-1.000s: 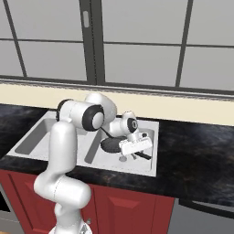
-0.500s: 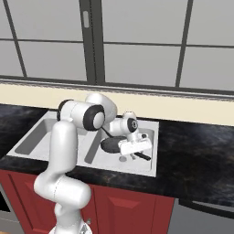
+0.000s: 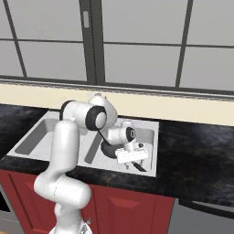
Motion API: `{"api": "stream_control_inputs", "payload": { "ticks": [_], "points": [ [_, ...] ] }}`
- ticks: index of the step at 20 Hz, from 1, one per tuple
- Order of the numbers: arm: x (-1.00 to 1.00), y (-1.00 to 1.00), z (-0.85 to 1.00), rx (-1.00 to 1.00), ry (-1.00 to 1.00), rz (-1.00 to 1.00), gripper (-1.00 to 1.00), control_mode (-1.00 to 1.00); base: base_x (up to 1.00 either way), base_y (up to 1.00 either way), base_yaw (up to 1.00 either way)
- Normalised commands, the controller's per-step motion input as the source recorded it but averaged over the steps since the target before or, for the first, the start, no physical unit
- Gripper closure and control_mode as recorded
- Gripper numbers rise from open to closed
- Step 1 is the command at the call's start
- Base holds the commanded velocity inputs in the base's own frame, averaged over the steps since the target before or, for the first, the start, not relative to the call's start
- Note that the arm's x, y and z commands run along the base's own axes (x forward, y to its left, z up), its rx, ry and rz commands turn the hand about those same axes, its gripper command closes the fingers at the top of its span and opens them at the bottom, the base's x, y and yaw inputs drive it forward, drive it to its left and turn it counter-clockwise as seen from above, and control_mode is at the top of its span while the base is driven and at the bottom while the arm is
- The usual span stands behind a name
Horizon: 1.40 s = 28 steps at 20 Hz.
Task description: Pick the pan and sponge and place them into the sink. Then turn on the water.
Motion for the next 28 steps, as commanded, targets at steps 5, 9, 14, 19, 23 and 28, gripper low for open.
{"api": "stream_control_inputs", "payload": {
  "ticks": [5,9,14,19,23,28],
  "points": [
    [-0.1,0.02,-0.01,0.01,-0.02,-0.04,-1.0,-1.0,0.0,0.0,0.0],
    [-0.14,0.01,0.47,0.06,-0.04,-0.03,-1.0,-1.0,0.0,0.0,0.0],
    [-0.12,0.02,0.53,0.06,-0.03,-0.02,-1.0,-1.0,0.0,0.0,0.0],
    [-0.21,0.07,0.5,0.07,-0.06,-0.04,-1.0,-1.0,0.0,0.0,0.0],
    [-0.25,0.08,0.48,0.07,-0.07,-0.06,-1.0,-1.0,0.0,0.0,0.0],
    [-0.2,0.12,0.45,0.06,-0.09,-0.06,-1.0,-1.0,0.0,0.0,0.0]
  ]
}}
